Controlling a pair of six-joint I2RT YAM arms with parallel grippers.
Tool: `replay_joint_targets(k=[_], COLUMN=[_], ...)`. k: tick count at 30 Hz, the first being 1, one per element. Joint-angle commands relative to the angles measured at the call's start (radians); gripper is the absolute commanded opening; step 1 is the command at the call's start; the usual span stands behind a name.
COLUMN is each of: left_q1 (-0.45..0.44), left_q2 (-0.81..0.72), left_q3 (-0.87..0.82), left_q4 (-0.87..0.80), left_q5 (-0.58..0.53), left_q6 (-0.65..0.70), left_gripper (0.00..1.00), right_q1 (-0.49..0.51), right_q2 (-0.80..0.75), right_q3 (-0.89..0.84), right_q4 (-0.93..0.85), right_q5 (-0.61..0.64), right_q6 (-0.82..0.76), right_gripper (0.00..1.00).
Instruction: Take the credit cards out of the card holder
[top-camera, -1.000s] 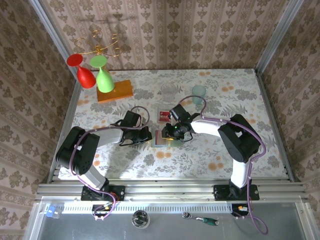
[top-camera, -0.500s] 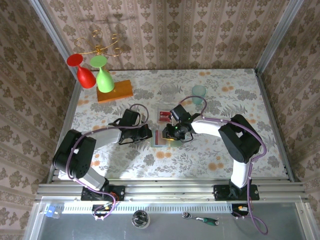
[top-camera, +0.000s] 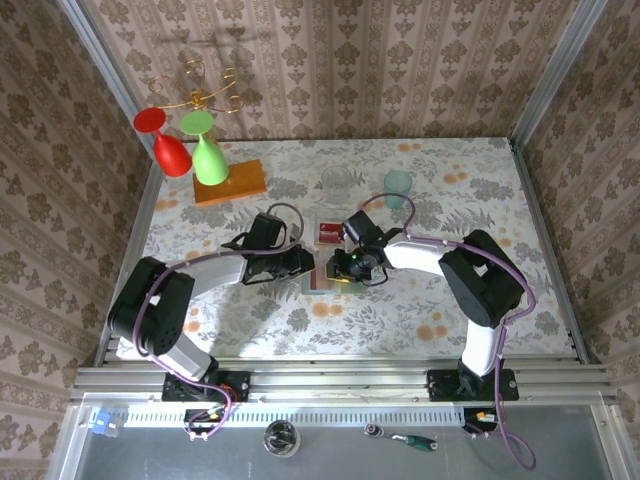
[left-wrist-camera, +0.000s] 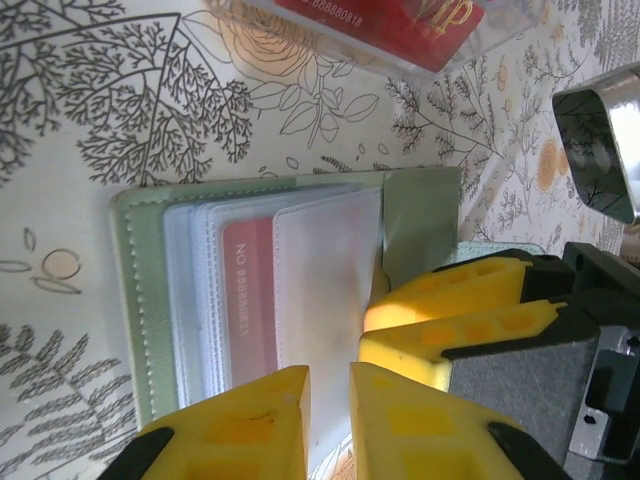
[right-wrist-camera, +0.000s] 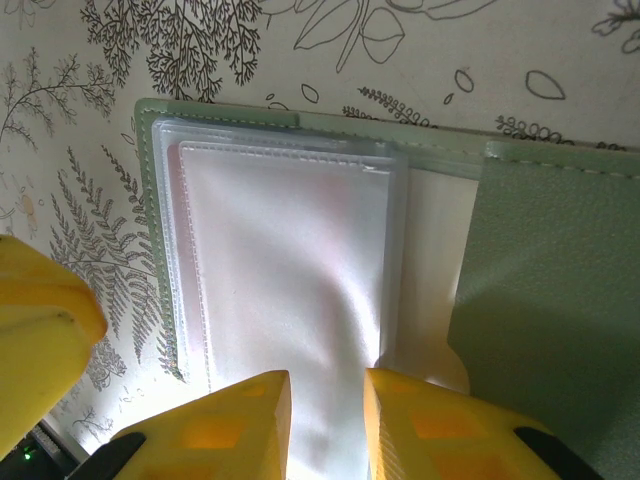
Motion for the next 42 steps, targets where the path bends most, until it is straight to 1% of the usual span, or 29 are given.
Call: replay_joint_targets(k=[1, 14, 23, 28, 33, 42], left_q1=[-0.011, -0.021, -0.030, -0.031, -0.031, -0.035], left_q2=[0.033, 0.076, 0.103, 0.092, 0.073, 0.101], left_q3=[0.024, 0.040, 0.057, 0.058, 0.071, 0.068], left_q4=[0.021, -0.017, -0.016, -0.038, -0.097, -0.056], left_q5=[0.028, 0.008, 0.019, -0.002, -0.043, -0.006], left_q6=[-0.027, -0.019, -0.020, -0.016, -0.003, -0.028], left_gripper=[0.20, 0.25, 0.25, 0.25, 0.27, 0.28], right_q1=[-0.002, -0.002, -0.002, -0.002, -0.002, -0.002], right_q2=[-0.028, -0.013, -0.013, -0.010, -0.008, -0.007], right_q3=[-0.011, -0.007, -0.007, -0.010, -0.010, -0.011], right_q4=[0.003, 0.002, 0.002, 0.005, 0.006, 0.009], right_q5=[0.025, 0.023, 0.021, 0.022, 0.024, 0.022], right_q6=[-0.014, -0.008, -0.007, -0.005, -0.005, -0.007], right_gripper=[0.28, 0.26, 0.26, 0.25, 0.25, 0.20])
